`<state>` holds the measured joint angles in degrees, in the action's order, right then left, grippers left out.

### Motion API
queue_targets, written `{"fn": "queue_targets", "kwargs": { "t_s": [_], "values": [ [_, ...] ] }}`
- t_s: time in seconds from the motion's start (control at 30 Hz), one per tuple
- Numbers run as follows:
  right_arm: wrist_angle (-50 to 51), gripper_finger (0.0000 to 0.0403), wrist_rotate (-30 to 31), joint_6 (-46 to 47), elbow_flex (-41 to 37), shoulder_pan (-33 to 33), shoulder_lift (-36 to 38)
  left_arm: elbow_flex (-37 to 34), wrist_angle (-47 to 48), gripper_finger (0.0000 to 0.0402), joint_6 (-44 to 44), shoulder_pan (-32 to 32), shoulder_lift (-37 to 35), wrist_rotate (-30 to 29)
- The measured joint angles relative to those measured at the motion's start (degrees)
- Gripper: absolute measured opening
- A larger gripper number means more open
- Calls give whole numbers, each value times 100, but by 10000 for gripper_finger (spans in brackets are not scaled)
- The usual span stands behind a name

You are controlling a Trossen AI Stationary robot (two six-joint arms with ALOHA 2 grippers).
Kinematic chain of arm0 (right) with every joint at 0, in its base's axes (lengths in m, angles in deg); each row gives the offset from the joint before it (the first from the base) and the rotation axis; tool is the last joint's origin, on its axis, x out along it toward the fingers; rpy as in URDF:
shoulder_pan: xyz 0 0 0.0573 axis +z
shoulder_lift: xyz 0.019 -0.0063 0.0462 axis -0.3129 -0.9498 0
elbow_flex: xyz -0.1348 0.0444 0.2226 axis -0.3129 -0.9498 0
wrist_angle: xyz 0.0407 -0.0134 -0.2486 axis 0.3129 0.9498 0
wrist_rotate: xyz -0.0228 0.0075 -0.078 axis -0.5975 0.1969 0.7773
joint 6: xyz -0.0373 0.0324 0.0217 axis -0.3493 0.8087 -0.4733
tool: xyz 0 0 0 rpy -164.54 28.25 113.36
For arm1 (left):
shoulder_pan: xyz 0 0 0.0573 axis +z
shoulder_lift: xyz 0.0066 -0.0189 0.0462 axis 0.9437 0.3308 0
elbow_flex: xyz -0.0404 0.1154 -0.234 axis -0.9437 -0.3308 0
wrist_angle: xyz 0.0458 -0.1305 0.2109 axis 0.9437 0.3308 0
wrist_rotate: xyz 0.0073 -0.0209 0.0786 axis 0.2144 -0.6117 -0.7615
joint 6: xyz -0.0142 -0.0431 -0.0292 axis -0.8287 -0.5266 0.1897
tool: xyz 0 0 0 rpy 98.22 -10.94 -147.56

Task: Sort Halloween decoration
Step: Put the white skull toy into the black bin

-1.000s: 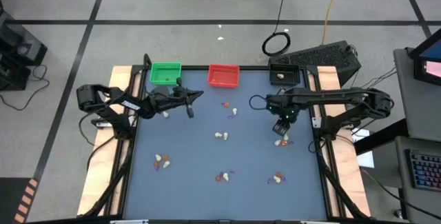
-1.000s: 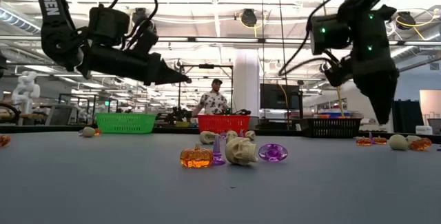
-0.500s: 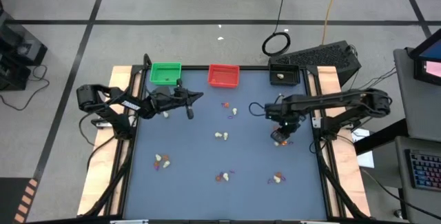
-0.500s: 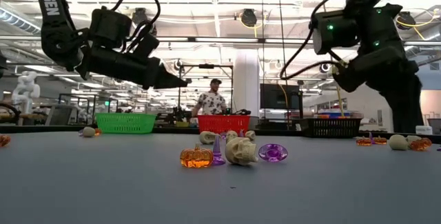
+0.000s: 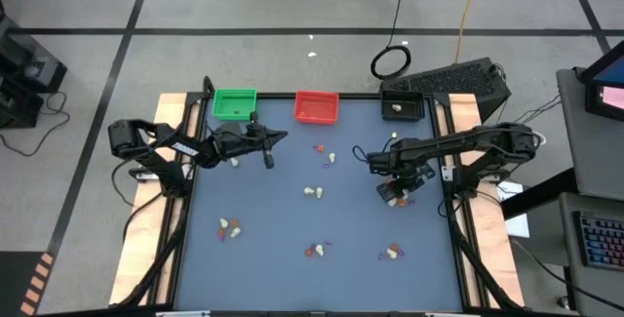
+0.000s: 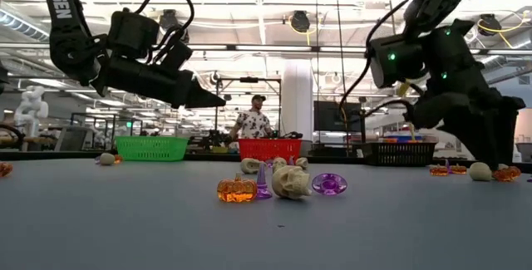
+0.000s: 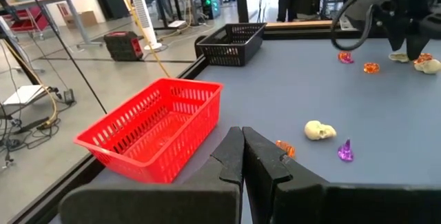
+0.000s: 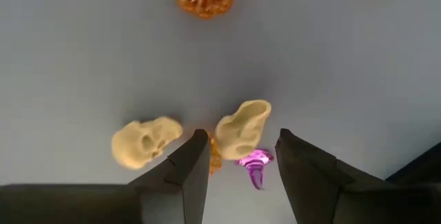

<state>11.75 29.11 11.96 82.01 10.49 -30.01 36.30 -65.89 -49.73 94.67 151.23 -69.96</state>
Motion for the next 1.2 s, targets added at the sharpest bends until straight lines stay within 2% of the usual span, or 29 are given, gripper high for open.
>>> {"fn": "queue_targets", "kwargs": {
  "t_s": [0.23, 0.57, 0.73, 1.0, 1.2],
  "values": [
    [-250, 144, 137, -1, -4, 0, -117, 0, 0, 6, 0, 0, 0, -1],
    [-308, 63, 155, -118, -4, 0, -116, 0, 0, 6, 0, 0, 0, -1],
    [-308, 36, 155, -251, -4, 0, -114, 0, 0, 6, -1, 0, 0, -1],
    [-270, 26, 198, -636, 496, -3, -114, 0, 0, 6, -2, 0, 0, -1],
    [-97, 26, 747, -914, 1241, -259, -114, 0, 0, 6, -5, 0, 0, -2]
  ]
}}
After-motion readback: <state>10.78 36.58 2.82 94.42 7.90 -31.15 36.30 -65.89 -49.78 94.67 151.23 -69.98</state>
